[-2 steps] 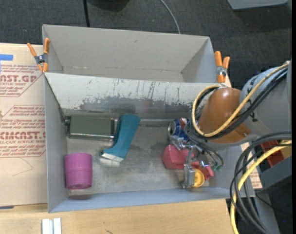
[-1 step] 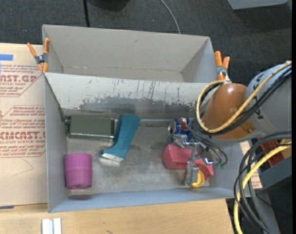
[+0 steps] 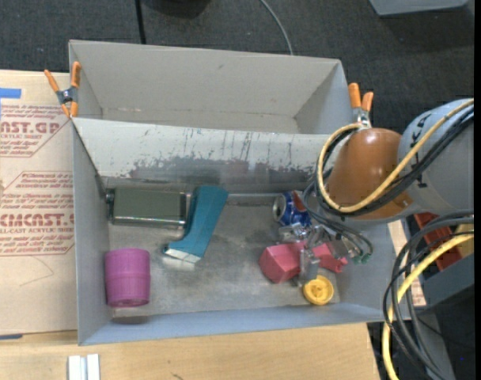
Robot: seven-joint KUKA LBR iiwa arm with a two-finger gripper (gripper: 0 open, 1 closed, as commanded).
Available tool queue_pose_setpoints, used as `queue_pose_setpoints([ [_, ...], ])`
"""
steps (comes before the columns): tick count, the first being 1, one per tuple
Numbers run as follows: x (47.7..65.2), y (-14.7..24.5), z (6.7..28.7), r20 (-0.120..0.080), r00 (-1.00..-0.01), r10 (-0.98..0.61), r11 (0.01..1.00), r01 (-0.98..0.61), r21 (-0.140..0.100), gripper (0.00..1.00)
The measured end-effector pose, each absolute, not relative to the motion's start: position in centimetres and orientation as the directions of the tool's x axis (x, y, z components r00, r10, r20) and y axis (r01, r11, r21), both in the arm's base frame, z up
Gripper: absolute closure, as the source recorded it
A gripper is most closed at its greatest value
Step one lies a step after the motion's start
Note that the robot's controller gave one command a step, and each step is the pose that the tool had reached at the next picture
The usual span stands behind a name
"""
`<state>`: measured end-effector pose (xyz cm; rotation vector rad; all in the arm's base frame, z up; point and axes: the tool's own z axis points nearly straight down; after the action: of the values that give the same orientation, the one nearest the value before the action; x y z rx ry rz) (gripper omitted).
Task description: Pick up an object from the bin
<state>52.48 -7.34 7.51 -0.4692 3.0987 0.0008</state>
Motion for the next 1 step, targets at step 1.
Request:
queue_pose_setpoints([
  [1,52.48,-7.34,7.51,-0.008,-0.955,-0.296,0.955,-0.296,-0.001,1.0],
])
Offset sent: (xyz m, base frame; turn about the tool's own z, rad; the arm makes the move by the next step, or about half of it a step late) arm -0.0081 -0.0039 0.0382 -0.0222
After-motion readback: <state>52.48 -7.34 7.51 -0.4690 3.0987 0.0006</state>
